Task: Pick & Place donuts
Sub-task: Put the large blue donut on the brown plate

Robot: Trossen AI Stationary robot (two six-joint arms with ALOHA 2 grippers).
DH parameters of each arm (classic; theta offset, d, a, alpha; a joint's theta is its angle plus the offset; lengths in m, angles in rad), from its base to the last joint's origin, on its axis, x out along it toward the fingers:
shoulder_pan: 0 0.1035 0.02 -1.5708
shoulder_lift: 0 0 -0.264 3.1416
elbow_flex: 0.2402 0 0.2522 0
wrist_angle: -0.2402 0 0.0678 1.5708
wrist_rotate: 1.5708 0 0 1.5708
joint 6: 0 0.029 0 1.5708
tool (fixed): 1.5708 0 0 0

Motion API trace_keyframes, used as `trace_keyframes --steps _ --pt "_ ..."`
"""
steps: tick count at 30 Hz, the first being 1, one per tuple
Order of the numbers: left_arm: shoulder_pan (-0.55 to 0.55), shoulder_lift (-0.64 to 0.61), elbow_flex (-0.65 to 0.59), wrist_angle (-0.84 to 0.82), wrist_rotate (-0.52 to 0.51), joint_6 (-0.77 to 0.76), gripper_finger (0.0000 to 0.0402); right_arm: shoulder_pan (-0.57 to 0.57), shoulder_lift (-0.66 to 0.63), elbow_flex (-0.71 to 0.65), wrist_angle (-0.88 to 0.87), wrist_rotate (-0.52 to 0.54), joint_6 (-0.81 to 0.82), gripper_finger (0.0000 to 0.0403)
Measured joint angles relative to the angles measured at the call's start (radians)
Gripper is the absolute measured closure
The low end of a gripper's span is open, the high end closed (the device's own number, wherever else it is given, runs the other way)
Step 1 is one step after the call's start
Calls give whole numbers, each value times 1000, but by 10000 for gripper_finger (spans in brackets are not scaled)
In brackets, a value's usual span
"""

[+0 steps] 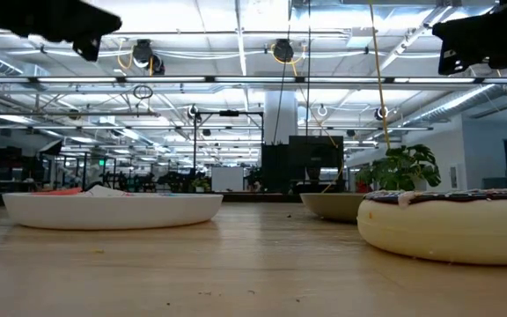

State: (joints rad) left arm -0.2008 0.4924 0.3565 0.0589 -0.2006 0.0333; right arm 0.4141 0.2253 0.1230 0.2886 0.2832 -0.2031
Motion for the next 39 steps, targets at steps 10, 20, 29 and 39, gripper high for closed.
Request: trace_keyframes --steps 10,20,29,39 --pt "-41 -137 -208 81 -82 76 400 0 12 0 -12 1 5 403" --pt "-37 -273 -347 146 -116 78 400 0 62 0 87 0 15 403" --pt "-32 -306 -346 43 -124 69 396 0 102 0 101 0 27 403" --pt "-28 -303 -346 48 -119 60 370 0 130 0 96 1 61 403"
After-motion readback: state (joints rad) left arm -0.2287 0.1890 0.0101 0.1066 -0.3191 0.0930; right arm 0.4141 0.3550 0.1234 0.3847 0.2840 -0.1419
